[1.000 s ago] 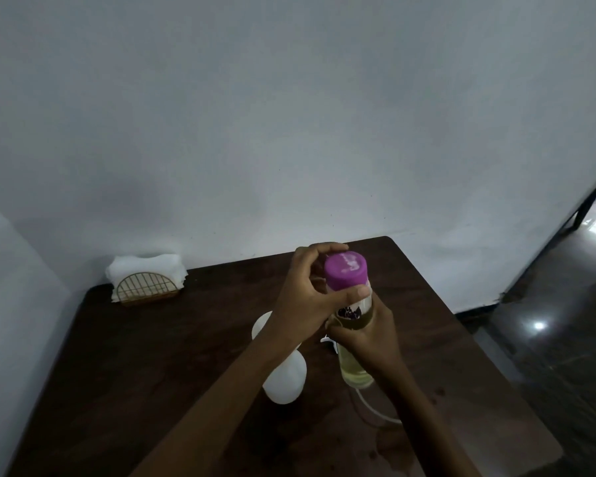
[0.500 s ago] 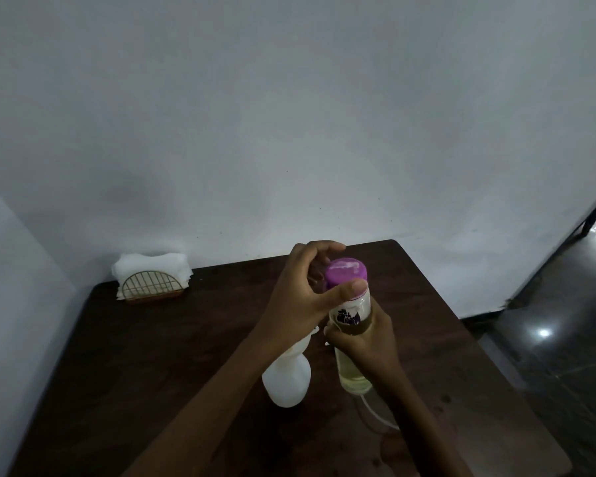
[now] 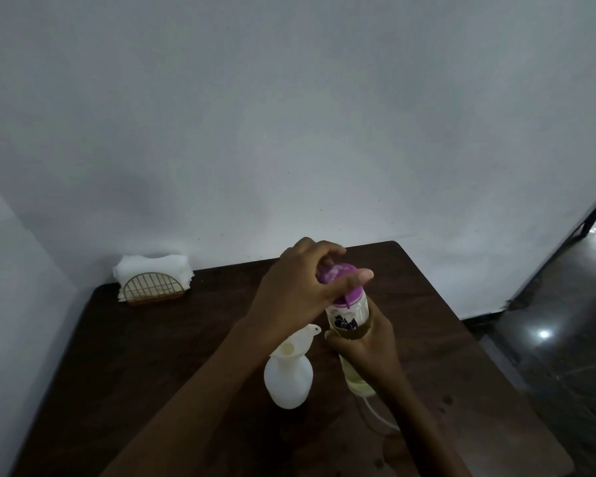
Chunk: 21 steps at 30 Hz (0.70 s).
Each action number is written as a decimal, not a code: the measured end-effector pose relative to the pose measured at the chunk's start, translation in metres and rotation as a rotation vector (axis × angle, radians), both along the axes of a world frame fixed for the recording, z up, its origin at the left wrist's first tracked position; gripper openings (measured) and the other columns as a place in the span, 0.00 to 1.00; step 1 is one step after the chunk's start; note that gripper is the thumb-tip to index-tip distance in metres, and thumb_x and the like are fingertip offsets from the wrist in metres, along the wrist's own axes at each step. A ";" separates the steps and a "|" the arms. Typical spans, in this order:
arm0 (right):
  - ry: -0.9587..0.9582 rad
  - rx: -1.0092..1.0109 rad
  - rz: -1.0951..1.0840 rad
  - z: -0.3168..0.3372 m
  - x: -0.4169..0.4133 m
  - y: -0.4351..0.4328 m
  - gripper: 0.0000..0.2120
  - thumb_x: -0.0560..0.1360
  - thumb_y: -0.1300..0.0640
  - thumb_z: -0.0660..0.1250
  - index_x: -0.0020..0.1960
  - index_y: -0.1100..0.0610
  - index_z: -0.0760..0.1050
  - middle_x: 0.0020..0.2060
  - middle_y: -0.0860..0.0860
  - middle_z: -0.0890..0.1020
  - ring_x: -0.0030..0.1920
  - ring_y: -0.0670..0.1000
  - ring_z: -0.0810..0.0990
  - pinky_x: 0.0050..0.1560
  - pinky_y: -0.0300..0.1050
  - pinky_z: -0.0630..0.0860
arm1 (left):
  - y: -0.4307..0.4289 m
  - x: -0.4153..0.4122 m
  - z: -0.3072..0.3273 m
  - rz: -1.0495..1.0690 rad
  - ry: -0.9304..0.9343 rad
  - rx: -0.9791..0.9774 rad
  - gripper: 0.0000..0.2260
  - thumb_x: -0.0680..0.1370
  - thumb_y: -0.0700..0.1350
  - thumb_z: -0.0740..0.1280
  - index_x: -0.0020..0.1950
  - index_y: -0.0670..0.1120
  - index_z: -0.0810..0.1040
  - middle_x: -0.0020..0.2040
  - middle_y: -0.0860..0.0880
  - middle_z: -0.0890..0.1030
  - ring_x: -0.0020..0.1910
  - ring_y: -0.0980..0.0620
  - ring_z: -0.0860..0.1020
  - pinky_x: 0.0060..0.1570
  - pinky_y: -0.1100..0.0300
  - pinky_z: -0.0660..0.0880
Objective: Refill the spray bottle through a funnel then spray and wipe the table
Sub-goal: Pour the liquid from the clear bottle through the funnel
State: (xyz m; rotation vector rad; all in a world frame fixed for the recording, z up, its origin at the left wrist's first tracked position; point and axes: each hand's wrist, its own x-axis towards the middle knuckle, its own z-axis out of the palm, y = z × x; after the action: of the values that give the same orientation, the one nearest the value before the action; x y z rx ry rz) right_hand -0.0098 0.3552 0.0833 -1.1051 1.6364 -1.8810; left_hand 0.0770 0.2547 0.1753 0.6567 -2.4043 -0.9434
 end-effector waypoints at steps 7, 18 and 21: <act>0.000 0.000 0.003 -0.001 -0.005 -0.001 0.24 0.56 0.56 0.74 0.51 0.60 0.76 0.37 0.52 0.84 0.36 0.48 0.83 0.35 0.38 0.77 | -0.011 0.021 0.015 -0.423 -0.054 -0.059 0.22 0.71 0.46 0.66 0.64 0.57 0.72 0.66 0.60 0.71 0.64 0.62 0.67 0.61 0.63 0.70; 0.004 -0.008 0.005 -0.005 -0.003 -0.004 0.26 0.57 0.55 0.74 0.54 0.60 0.75 0.40 0.52 0.84 0.40 0.50 0.83 0.38 0.39 0.78 | -0.017 0.017 0.001 -0.179 -0.116 -0.258 0.31 0.69 0.65 0.65 0.70 0.59 0.63 0.66 0.56 0.67 0.62 0.57 0.69 0.58 0.59 0.73; 0.015 -0.002 0.009 -0.005 -0.005 -0.004 0.25 0.58 0.56 0.75 0.53 0.60 0.75 0.40 0.55 0.84 0.40 0.53 0.83 0.39 0.43 0.80 | -0.018 0.021 0.005 -0.367 -0.048 -0.153 0.30 0.70 0.49 0.71 0.70 0.58 0.64 0.71 0.58 0.63 0.67 0.59 0.66 0.63 0.64 0.70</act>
State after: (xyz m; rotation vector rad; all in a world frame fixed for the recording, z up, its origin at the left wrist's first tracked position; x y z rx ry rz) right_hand -0.0148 0.3509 0.0784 -1.1283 1.6357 -1.8736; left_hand 0.0978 0.2365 0.1798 0.1855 -2.6616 -0.8772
